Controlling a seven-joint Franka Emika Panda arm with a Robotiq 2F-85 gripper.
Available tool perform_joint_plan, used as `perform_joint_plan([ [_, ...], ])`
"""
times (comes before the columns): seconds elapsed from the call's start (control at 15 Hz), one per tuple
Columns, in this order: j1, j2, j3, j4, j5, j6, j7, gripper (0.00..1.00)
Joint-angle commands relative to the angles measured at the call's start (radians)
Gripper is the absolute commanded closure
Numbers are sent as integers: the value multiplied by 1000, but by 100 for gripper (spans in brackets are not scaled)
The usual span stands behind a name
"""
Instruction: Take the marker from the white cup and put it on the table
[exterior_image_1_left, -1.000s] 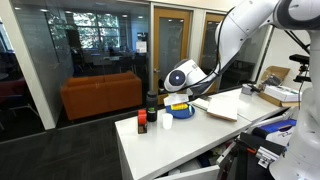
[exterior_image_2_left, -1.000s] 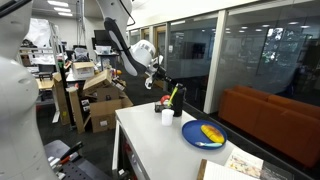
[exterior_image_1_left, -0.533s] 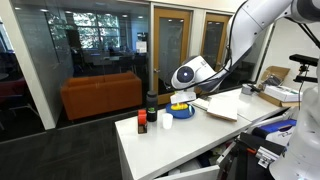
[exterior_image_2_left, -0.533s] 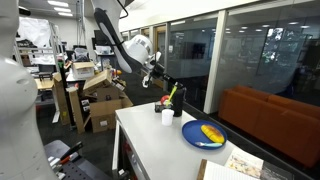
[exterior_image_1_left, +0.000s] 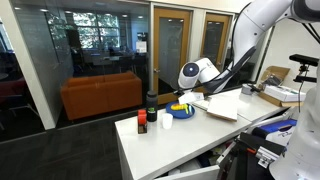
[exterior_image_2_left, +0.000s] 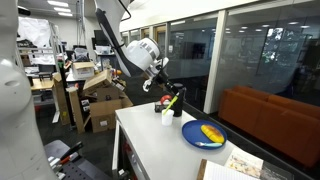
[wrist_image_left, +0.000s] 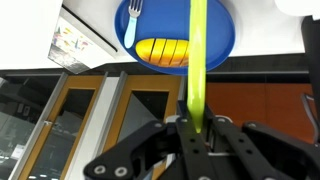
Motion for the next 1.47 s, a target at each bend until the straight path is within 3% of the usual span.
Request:
perform_joint_plan([
  [0.0, -33, 2, -5, -17, 135, 84, -178, 96],
  [0.33, -48, 30, -13, -24, 411, 129, -454, 96],
  [1.07, -25, 67, -39, -11, 985, 60, -990, 96],
  [1.4, -8, 118, -66, 10, 1130, 28, -1149, 96],
])
